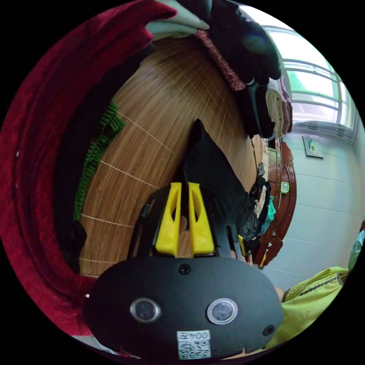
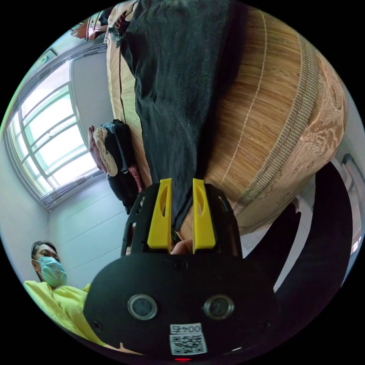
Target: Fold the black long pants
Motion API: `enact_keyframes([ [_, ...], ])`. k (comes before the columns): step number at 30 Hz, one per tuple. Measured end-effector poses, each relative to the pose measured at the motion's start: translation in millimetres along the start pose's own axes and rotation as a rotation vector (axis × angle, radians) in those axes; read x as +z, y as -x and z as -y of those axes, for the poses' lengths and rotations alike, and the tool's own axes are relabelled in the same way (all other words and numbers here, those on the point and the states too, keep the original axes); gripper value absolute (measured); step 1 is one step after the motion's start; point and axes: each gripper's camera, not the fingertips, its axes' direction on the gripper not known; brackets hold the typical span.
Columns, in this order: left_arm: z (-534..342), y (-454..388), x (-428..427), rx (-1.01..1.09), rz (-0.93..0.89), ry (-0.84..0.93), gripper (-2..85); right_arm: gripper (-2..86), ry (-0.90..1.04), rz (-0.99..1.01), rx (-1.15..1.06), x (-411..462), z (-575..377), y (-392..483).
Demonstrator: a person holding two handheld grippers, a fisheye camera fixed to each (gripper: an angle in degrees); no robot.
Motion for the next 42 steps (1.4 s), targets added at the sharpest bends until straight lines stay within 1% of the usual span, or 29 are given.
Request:
enact_keyframes([
  [4, 7.1, -9.1, -13.6, -0.022, -0.004, 0.022, 2.0, 9.9, -0.001, -0.006, 0.010, -5.7, -4.7, -12.5],
  [9, 16.6, -20.0, -35.4, -0.080, -0.099, 0.045, 1.4, 9.0, -0.029, 0.033, 0.006, -11.0, -0.8, -18.1],
  [11, 19.5, -23.4, -40.4, -0.082, -0.111, 0.052, 1.3, 8.7, -0.031, 0.016, -0.002, -12.8, 0.8, -17.2],
  [13, 21.6, -25.3, -44.0, -0.085, -0.127, 0.057, 1.2, 8.3, -0.041, -0.051, 0.026, -17.9, 0.6, -19.7],
  [15, 22.4, -25.6, -48.5, -0.106, -0.157, 0.053, 1.2, 8.5, -0.035, -0.052, 0.031, -21.9, -2.4, -24.1],
  [21, 16.8, -34.7, -59.4, -0.156, -0.249, 0.022, 1.0, 10.7, 0.007, 0.069, 0.023, -19.4, -7.9, -36.7],
  [26, 13.5, -51.3, -67.1, -0.147, -0.274, 0.012, 1.2, 11.2, 0.022, 0.078, 0.030, -10.5, -7.2, -37.2],
  [29, 10.8, -61.9, -69.2, -0.124, -0.279, 0.016, 1.3, 9.3, 0.008, 0.088, 0.023, -9.6, -6.5, -35.1],
  [32, 4.3, -64.5, -67.5, -0.117, -0.258, 0.029, 1.4, 4.9, -0.022, 0.077, 0.018, -10.8, -1.4, -29.8],
  [33, 0.2, -61.8, -66.0, -0.128, -0.254, 0.032, 1.4, 2.3, -0.044, 0.046, 0.026, -12.6, 1.0, -25.6],
  [35, -7.5, -56.3, -64.0, -0.147, -0.258, 0.032, 1.4, 0.8, -0.051, -0.001, 0.002, -14.4, 4.3, -9.6],
  [37, -17.2, -52.8, -63.9, -0.163, -0.264, 0.029, 1.5, -0.1, -0.060, -0.045, -0.099, -20.8, 4.4, 31.7],
  [39, -32.6, -59.8, -68.1, -0.099, -0.259, 0.020, 1.6, -0.4, -0.058, -0.067, -0.200, -28.8, 2.0, 66.1],
  [40, -37.1, -61.5, -68.9, -0.076, -0.245, 0.020, 1.6, -0.5, -0.040, -0.112, -0.266, -32.5, 1.4, 83.4],
  [42, -59.0, -54.9, -62.2, -0.015, -0.151, 0.048, 1.7, -0.6, 0.002, -0.200, -0.323, -32.4, 3.1, 92.5],
])
